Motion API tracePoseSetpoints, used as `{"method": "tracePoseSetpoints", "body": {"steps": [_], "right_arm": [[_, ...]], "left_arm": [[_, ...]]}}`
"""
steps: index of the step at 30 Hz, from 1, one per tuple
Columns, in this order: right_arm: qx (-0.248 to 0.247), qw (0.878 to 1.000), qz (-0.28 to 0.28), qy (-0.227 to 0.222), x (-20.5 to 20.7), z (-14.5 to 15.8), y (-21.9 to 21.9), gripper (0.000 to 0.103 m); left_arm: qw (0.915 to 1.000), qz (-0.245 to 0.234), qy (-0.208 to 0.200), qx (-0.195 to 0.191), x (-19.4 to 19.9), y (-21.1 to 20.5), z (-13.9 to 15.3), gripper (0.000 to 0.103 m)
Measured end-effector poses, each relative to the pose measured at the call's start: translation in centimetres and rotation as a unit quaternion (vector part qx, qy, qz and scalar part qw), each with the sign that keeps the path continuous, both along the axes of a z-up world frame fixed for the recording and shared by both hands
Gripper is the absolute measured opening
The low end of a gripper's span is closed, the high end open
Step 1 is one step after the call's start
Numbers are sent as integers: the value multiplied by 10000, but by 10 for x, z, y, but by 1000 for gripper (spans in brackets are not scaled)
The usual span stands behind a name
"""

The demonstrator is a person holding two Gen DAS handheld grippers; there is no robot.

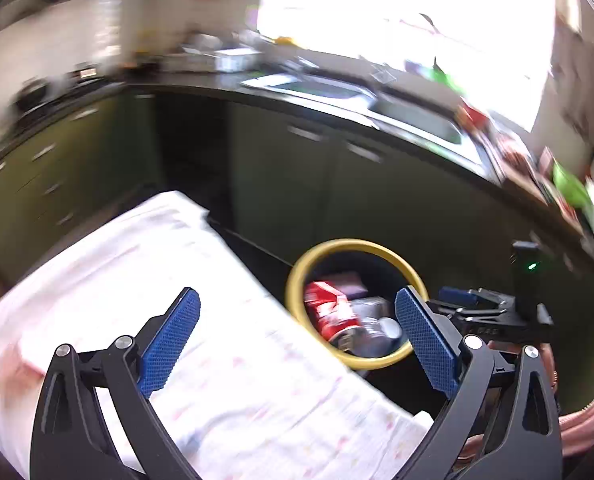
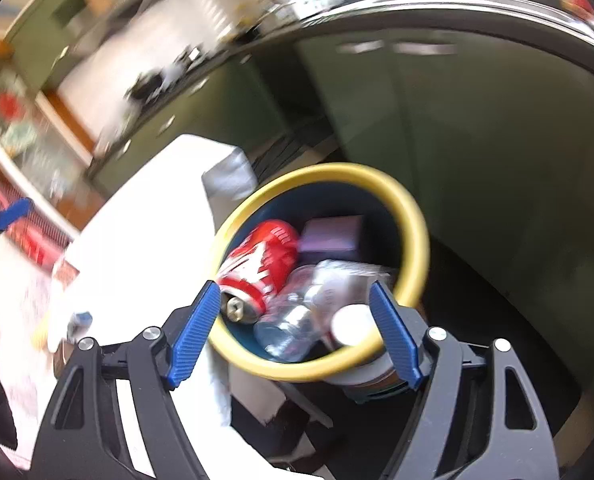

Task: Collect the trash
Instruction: 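Carry the red can over the yellow bin and open the left gripper, then grasp the brown square plastic container with the right gripper and lift it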

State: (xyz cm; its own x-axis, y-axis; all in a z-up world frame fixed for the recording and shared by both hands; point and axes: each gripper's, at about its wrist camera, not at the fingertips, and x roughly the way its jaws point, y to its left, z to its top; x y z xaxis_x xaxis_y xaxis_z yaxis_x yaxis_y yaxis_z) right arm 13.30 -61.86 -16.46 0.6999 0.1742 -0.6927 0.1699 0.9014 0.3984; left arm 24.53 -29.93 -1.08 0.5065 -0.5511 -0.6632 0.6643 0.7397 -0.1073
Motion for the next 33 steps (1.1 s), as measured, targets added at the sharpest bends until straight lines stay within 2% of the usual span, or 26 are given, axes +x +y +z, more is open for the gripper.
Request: {"method": "tracePoseSetpoints", "body": {"steps": [3, 8, 12, 14, 16, 19, 21, 23, 26, 30, 33], "right_arm": [[-30, 9987, 501, 98, 21, 0, 29, 73], [-3, 9900, 1412, -35, 32, 11, 107, 73], [-77, 9769, 2116, -298, 19, 27, 181, 73], [-287, 9679, 2469, -378, 10, 32, 223, 73], [-456, 9602, 2720, -442, 3, 38, 257, 73], [-1001, 9489, 2939, -569, -5, 42, 309, 73], [-1339, 9419, 3041, -490, -1, 38, 336, 73], [-1456, 9372, 3152, -325, 4, 32, 356, 73], [-1677, 9317, 3219, -131, 15, 21, 372, 73], [-1896, 9269, 3236, 119, 22, 7, 383, 72], [-1919, 9252, 3263, 266, 24, -1, 386, 68]], "left_arm": [[9951, 930, -295, -132, -22, 66, 9, 97], [9721, 2301, -366, -273, -69, 179, 6, 97], [9514, 3030, -476, -275, -102, 254, -6, 98], [9464, 3169, -478, -398, -113, 284, -13, 98], [9476, 3124, -416, -524, -120, 310, -23, 98], [9532, 2940, -300, -630, -123, 333, -37, 98], [9575, 2795, -249, -671, -123, 338, -46, 98], [9607, 2690, -239, -646, -127, 347, -54, 98], [9640, 2580, -224, -602, -126, 353, -64, 98], [9652, 2493, -147, -777, -126, 358, -71, 98], [9664, 2420, -32, -862, -119, 358, -75, 98]]}}
